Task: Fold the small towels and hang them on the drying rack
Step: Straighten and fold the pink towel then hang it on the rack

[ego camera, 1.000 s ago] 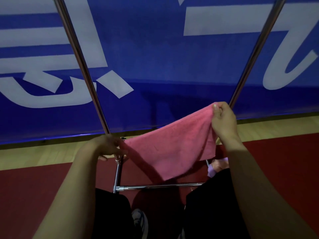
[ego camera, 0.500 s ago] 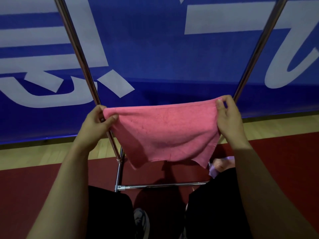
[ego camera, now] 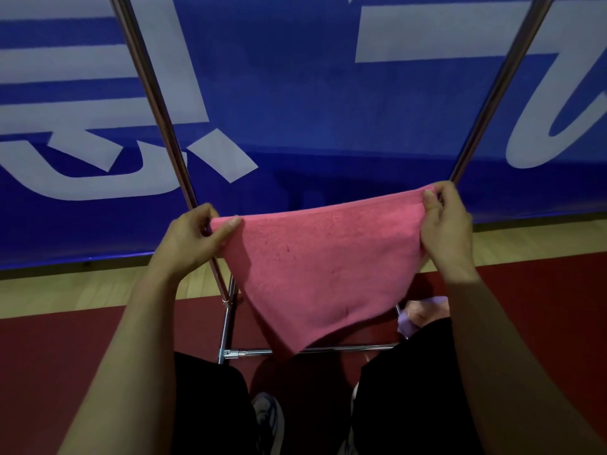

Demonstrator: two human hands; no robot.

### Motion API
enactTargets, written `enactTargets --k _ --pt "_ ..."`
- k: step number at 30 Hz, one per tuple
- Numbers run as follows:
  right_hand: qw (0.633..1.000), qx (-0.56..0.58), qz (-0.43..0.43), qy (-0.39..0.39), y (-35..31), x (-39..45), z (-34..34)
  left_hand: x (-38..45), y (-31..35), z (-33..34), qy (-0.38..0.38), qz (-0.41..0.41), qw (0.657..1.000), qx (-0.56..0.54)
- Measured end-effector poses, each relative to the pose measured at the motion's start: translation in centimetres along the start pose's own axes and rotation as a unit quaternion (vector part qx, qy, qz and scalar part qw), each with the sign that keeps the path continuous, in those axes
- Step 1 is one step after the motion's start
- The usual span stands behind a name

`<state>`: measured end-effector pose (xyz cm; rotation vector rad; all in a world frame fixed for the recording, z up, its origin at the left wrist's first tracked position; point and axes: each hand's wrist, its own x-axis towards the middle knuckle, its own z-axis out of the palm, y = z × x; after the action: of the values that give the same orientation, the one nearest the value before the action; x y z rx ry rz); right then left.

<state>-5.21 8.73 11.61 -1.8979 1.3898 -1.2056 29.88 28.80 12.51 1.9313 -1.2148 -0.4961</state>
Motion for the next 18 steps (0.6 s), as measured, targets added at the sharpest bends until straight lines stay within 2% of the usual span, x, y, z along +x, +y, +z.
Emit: enactTargets --k 6,9,11,12,13,15,16,17,18 --pt "1.000 -0.007 -0.001 -0.013 -0.4 -0.1 0.1 0.0 0.3 0.4 0.068 -0.005 0.997 -0.032" --pt "1.000 0.004 0.012 -0.024 -0.6 0.0 -0.1 -0.3 0.9 0.2 0.077 -0.014 0.994 -0.079" --pt "0.994 0.086 0.021 -0.059 -1.0 -0.2 -0.3 -0.8 1.3 0.0 0.058 -0.029 0.991 -0.118" --pt "0.979 0.183 0.037 -0.081 -1.3 -0.1 -0.5 -0.8 1.5 -0.2 0.046 -0.039 0.986 -0.152" --pt "0.946 0.300 0.070 -0.101 -1.4 0.1 -0.8 -0.7 1.8 -0.5 0.045 -0.047 0.978 -0.197" --pt "0.856 0.481 0.155 -0.110 -1.3 0.7 -0.7 0.0 2.7 -0.3 0.088 -0.070 0.957 -0.269" --pt "0.833 0.504 0.201 -0.106 -0.8 1.2 -0.2 0.7 2.9 0.0 0.102 -0.100 0.942 -0.304" --pt "0.822 0.488 0.269 -0.121 -0.4 1.6 0.5 1.3 3.2 0.7 0.070 -0.147 0.926 -0.341" --pt "0.816 0.437 0.343 -0.163 -0.2 1.7 1.2 1.8 3.0 1.8 -0.020 -0.205 0.906 -0.371"
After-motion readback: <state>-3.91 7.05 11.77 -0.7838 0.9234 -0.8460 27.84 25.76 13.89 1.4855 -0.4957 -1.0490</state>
